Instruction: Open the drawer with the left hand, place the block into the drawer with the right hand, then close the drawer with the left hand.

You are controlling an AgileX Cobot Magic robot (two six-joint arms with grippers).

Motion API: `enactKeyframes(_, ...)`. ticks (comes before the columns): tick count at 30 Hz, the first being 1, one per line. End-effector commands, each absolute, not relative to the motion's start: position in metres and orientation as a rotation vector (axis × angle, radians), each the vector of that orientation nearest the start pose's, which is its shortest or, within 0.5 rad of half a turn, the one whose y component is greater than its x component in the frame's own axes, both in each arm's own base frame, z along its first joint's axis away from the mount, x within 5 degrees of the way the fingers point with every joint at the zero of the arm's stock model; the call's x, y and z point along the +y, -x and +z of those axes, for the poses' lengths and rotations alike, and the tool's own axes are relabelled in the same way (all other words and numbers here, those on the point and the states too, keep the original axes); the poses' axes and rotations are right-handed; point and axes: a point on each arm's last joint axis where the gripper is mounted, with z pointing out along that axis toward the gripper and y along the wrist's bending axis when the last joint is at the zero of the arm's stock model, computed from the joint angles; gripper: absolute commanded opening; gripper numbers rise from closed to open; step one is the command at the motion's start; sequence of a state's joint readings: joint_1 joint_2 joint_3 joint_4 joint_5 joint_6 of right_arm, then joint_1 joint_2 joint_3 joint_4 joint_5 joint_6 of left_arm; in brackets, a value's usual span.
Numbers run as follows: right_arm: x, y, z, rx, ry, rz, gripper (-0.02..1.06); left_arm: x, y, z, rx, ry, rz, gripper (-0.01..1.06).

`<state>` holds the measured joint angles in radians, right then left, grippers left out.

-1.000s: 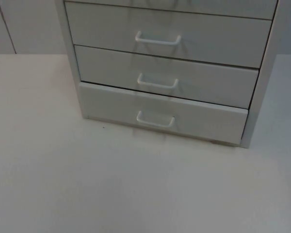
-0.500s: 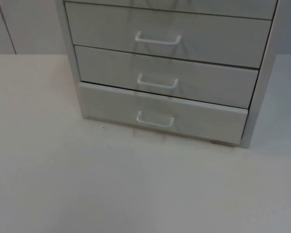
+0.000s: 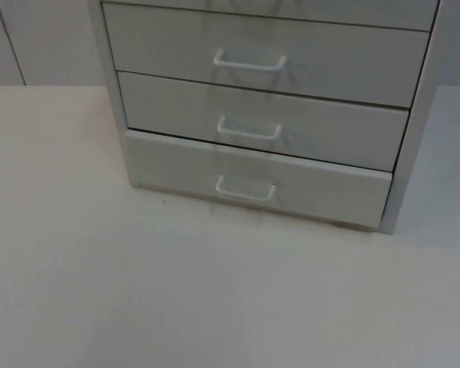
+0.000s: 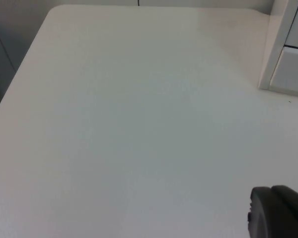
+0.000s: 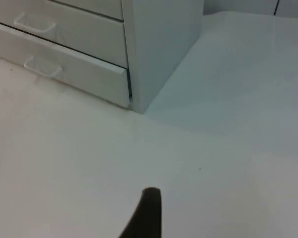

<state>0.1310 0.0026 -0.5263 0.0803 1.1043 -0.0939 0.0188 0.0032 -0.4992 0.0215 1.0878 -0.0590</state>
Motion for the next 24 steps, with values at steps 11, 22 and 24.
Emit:
enactKeyframes(11, 0.0053, 0.0087, 0.2806, 2.034, 0.235, 0.123, 0.8, 0.0007, 0.0049, 0.2745, 2.063, 0.079, -0.007, 0.0)
enactKeyframes(22, 0.0031, 0.0082, 0.2807, 2.037, 0.192, 0.113, 1.05, 0.0006, 0.0049, 0.2745, 2.063, 0.074, -0.007, 0.86)
enactKeyframes(24, 0.0013, 0.0079, 0.2807, 2.039, 0.163, 0.103, 1.05, 0.0006, 0.0049, 0.2745, 2.063, 0.074, -0.007, 1.05)
